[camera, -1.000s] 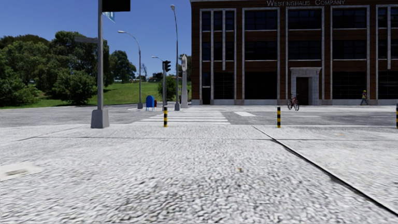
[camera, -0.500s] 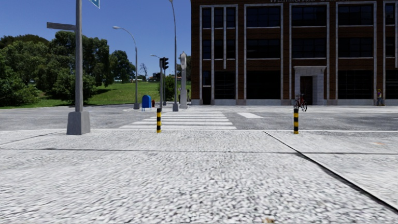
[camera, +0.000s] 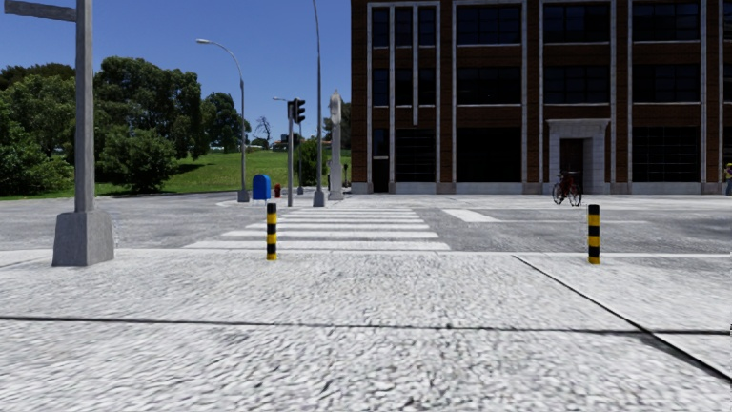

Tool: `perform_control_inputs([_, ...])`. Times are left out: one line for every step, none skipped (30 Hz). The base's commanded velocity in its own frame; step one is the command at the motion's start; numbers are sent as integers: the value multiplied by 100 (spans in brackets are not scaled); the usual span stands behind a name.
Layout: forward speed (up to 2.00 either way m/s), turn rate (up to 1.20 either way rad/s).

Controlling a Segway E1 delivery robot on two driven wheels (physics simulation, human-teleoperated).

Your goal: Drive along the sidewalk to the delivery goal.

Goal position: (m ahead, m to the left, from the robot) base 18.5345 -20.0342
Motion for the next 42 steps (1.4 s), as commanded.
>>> perform_control_inputs([200,0])
perform_control_inputs([200,0])
perform_control_inputs([200,0])
perform_control_inputs([200,0])
perform_control_inputs([200,0])
perform_control_inputs([200,0])
perform_control_inputs([200,0])
perform_control_inputs([200,0])
perform_control_inputs([200,0])
perform_control_inputs([200,0])
perform_control_inputs([200,0])
perform_control_inputs([200,0])
perform_control_inputs([200,0])
perform_control_inputs([200,0])
perform_control_inputs([200,0])
perform_control_inputs([200,0])
perform_control_inputs([200,0])
perform_control_inputs([200,0])
perform_control_inputs([200,0])
perform_control_inputs([200,0])
perform_control_inputs([200,0])
perform_control_inputs([200,0])
perform_control_inputs([200,0])
perform_control_inputs([200,0])
perform_control_inputs([200,0])
perform_control_inputs([200,0])
perform_control_inputs([200,0])
perform_control_inputs([200,0])
perform_control_inputs([200,0])
perform_control_inputs([200,0])
perform_control_inputs([200,0])
perform_control_inputs([200,0])
perform_control_inputs([200,0])
perform_control_inputs([200,0])
perform_control_inputs([200,0])
perform_control_inputs([200,0])
perform_control_inputs([200,0])
perform_control_inputs([200,0])
perform_control_inputs([200,0])
perform_control_inputs([200,3])
perform_control_inputs([200,27])
perform_control_inputs([200,27])
